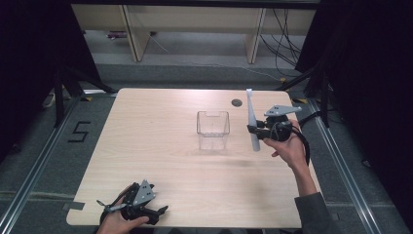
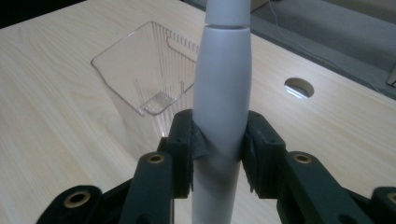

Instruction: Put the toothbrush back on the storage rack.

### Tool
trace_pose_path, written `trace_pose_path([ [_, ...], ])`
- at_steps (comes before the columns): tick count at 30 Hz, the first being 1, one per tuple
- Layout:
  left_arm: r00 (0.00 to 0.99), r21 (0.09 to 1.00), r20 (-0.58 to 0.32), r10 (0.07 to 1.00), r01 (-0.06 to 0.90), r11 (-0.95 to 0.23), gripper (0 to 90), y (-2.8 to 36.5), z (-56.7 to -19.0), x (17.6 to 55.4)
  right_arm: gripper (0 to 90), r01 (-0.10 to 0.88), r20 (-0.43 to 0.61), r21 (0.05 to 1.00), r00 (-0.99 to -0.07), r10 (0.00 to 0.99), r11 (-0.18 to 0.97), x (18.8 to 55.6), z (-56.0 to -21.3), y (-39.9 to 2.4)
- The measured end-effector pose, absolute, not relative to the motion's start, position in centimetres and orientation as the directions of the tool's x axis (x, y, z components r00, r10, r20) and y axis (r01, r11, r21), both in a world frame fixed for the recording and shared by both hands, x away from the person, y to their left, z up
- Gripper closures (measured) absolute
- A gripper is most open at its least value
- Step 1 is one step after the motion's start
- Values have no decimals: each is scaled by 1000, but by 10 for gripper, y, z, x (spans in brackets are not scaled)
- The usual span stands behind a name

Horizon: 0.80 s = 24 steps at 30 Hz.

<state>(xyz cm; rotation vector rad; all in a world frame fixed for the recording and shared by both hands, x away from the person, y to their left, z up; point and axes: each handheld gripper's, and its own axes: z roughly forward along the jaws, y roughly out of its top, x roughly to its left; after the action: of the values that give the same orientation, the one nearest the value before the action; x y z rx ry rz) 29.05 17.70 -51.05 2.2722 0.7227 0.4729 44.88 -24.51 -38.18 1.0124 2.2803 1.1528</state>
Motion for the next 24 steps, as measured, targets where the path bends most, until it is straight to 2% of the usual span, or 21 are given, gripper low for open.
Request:
trace_pose_path([
  [3, 778, 712, 126, 615, 361, -603, 151, 177, -510, 291, 670, 419, 7, 834, -660, 751, 360, 454, -380, -241],
  [7, 778, 712, 125, 615, 362, -602, 151, 177, -511, 291, 670, 390, -24, 842, -662, 749, 372, 463, -379, -238],
  [8, 781, 707, 131, 611, 359, -610, 151, 177, -510, 291, 670, 410, 4, 841, -658, 753, 354, 462, -378, -236],
  [12, 779, 712, 125, 615, 361, -603, 151, 177, -511, 291, 670, 395, 11, 854, -665, 747, 339, 466, -375, -232],
  [13, 779, 712, 126, 615, 361, -603, 151, 177, -511, 291, 670, 370, -10, 863, -667, 745, 343, 468, -374, -232],
  [24, 780, 709, 126, 613, 361, -606, 151, 178, -510, 291, 670, 354, -4, 878, -668, 744, 322, 478, -361, -216],
])
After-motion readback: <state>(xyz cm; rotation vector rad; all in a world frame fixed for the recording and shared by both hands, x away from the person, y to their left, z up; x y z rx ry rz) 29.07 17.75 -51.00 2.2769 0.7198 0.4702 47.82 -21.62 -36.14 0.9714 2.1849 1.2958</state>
